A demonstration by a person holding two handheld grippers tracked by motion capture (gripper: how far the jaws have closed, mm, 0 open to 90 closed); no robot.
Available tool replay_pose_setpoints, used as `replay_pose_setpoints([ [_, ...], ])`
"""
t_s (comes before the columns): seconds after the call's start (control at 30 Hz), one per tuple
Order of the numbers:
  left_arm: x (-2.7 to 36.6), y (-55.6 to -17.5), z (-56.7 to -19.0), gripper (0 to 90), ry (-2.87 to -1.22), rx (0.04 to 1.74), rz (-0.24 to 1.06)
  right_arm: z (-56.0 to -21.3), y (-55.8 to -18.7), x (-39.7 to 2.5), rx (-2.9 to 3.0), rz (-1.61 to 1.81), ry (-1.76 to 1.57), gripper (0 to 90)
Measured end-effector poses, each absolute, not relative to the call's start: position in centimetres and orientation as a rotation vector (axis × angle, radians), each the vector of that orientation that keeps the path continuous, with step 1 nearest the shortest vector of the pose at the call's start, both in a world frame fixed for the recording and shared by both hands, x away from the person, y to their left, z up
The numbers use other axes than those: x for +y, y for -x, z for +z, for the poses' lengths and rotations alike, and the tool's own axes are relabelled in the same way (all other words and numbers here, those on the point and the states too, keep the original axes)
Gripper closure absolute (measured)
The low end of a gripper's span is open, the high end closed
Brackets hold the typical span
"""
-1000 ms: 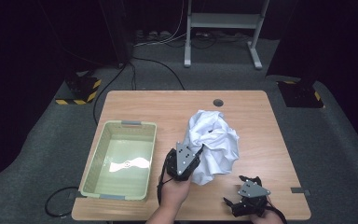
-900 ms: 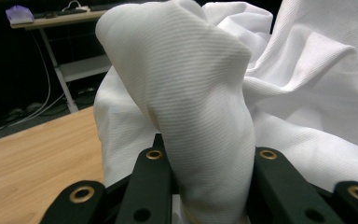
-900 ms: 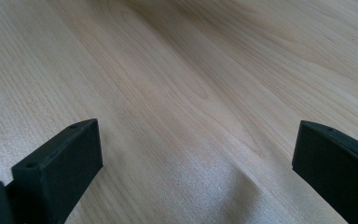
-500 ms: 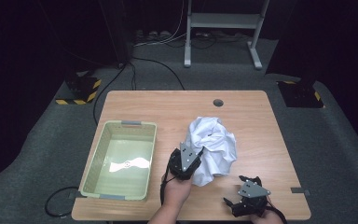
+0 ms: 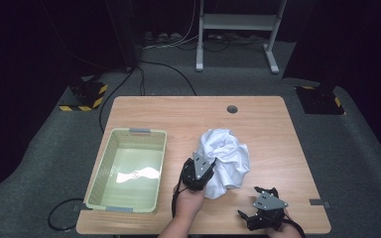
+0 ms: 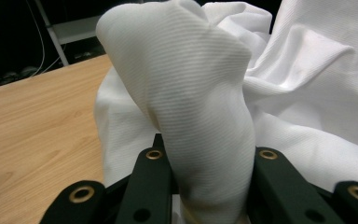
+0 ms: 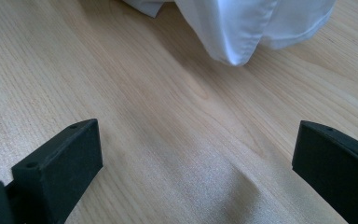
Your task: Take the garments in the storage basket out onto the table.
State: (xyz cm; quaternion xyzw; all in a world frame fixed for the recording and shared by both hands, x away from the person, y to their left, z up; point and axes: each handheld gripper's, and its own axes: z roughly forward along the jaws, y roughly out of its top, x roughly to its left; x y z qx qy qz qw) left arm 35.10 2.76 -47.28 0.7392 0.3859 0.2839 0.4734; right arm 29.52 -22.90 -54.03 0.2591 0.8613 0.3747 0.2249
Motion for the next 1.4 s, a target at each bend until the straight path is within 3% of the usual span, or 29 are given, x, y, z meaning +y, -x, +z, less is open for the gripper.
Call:
replay_pose_setpoints([
  [1.4, 1.0, -37.7, -50.8, 73.5, -1.973, 0.99, 0.565, -54.0, -29.5, -22.9, 2.373, 1.036, -0.71, 0.9],
])
